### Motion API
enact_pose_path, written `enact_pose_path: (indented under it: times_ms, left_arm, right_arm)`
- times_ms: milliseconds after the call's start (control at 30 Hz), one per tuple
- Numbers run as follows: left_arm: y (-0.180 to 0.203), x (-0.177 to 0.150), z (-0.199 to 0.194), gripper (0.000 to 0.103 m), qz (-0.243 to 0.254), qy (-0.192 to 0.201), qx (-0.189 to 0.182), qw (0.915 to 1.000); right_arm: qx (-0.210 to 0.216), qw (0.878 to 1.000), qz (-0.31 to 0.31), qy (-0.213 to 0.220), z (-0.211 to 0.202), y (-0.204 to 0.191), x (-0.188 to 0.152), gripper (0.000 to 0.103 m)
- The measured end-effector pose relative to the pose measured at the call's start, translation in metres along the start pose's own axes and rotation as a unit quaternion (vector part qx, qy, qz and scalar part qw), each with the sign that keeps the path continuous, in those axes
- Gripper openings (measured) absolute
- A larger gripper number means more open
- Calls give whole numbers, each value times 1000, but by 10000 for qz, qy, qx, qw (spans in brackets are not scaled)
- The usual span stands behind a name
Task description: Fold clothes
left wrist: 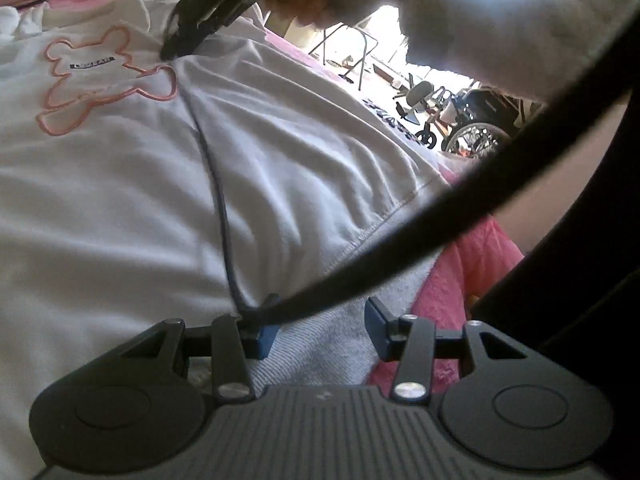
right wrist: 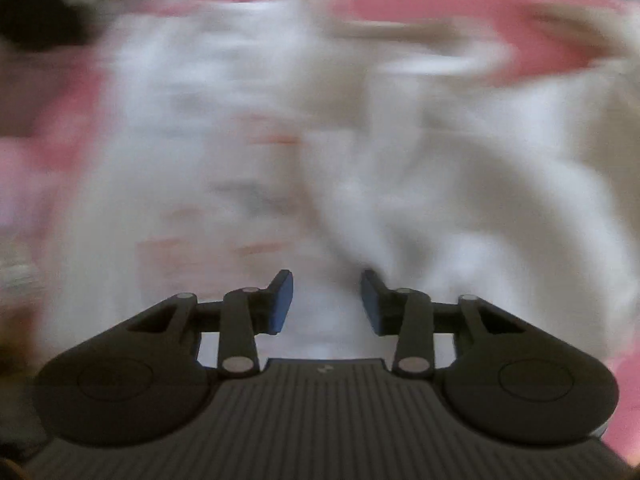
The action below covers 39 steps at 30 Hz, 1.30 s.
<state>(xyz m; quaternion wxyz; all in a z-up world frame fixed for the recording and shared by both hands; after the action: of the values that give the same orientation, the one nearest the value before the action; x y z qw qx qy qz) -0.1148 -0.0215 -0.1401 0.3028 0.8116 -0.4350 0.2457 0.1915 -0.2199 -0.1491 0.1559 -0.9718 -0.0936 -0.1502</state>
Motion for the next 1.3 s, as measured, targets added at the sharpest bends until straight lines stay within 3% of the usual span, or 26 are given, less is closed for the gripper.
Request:
enact_pose_path:
  times_ms: [33,67,133,267,367,467,567,800,833,933,967,1000,1033,1133,1233,1300]
  left_arm:
    - [1,0,0,47,29,-24,10,10000]
    - [1,1,0,47,56,-48,20,10000]
    - [2,2,1,47,97,-89,41,9999]
    - [4,3,3,47,124,-139,84,9998]
    - [6,3,3,47,140,-172,119,9997]
    - [7,4,3,47,191,-217,144,9995]
    - [9,7,5,47,330,-288,169,9989]
    - [12,8,6,47,400,-303,234,9985]
    - [12,8,6,47,414,-302,227,9984]
    - [12,7,6,47,498,-309,205,9981]
    - [12,7,6,48,510,-315,212,9980]
    - [13,7,6,48,522,-320,219,9979]
    - [13,7,6,48,528,-323,231,9978]
    - [14,6,5,48,531,-306,266,9978]
    - [15,5,5,48,530,-276,266,9979]
    - [14,5,4,48,502,-263,254,9981]
  right_arm:
    - [-21,9987,369,364,-6,14,6,8]
    - [-29,9945,746,731,-12,28,12,5]
    - [-45,9779,1493,1460,-24,57,25,5]
    - [-87,9789,1151,1686,-67,63,12,18]
    - [778,9905,351,1078,-79,56,-19,29]
    - [-67,9953,17,971,-62,65,-30,28]
    - [161,9937,342,1058,-74,76,-42,23]
    - [716,9832,1113,1259,-105,100,-69,27]
    - [784,9866,992,1032,-99,97,-75,27]
    - [511,9906,836,958,-95,93,-87,20]
    - [418,9916,785,935,-94,91,-91,1]
    - [325,9926,733,912,-93,90,-96,0]
    - [232,9934,681,889,-92,88,-100,8]
    - [-47,9952,526,818,-89,84,-112,9]
    - [-326,9960,370,747,-86,79,-125,22]
    - [-512,9959,266,699,-84,77,-133,23]
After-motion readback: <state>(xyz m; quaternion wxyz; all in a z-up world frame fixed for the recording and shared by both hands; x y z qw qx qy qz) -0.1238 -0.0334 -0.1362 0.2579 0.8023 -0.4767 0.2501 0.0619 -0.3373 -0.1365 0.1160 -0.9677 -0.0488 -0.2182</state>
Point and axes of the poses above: each gripper's, at about its wrist camera, not at the fingertips, and z roughly the way its jaws point, y to its right, x to its top, the point moved 2 cm from there along z, roughly the way its jaws point, and after that the axes turned 13 degrees about z, right-handed, at the moved point
